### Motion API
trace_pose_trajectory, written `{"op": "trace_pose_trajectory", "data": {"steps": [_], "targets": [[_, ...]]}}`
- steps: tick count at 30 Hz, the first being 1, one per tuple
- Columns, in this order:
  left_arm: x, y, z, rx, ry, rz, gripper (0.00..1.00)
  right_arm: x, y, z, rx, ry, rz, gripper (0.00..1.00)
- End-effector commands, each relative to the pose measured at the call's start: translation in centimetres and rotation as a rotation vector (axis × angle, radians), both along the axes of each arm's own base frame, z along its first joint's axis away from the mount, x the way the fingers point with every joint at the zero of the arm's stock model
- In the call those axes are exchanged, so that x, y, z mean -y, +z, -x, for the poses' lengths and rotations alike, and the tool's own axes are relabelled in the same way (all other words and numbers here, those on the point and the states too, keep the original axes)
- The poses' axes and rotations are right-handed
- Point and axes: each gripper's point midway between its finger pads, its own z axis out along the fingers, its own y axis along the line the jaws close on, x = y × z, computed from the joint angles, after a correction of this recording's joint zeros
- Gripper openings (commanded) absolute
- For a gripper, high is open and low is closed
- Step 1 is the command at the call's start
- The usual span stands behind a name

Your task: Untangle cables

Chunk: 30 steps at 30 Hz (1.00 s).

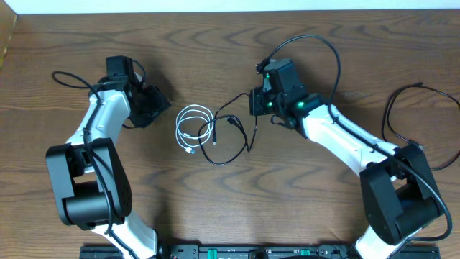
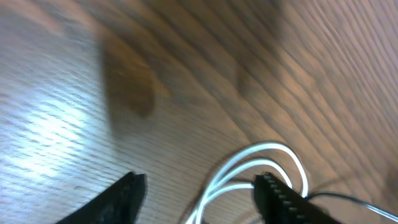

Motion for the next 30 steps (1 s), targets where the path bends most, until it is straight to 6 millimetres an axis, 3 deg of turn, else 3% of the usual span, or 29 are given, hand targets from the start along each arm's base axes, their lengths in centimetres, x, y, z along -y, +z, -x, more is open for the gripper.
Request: {"op": "trace_pose_trajectory", "data": {"steps": [1, 7, 16, 22, 30], "targets": [[1.8, 0.3, -0.1, 0.008, -0.048, 0.034, 0.51, -0.1, -0.4, -0.1, 0.010, -0.033, 0.038, 0.04], [3.6, 0.1, 0.1, 0.001, -0.095, 0.024, 0.43, 0.6, -1.7, 1.0, -0.033, -0.042, 0.095, 0.01], [5.8, -0.5, 1.3, -0.044, -0.160, -0.031, 0.43, 7.2, -5.5, 1.9, -0.117, -0.195, 0.384, 0.01], [7.9, -0.8, 2.4, -0.075, -0.221, -0.062, 0.43, 8.2, -8.8, 2.3, -0.196, -0.225, 0.418, 0.01], [8.1, -1.4, 4.1, -0.137, -0.261, -0.171, 0.43, 8.9, -8.9, 2.0, -0.216, -0.263, 0.399, 0.01]]}}
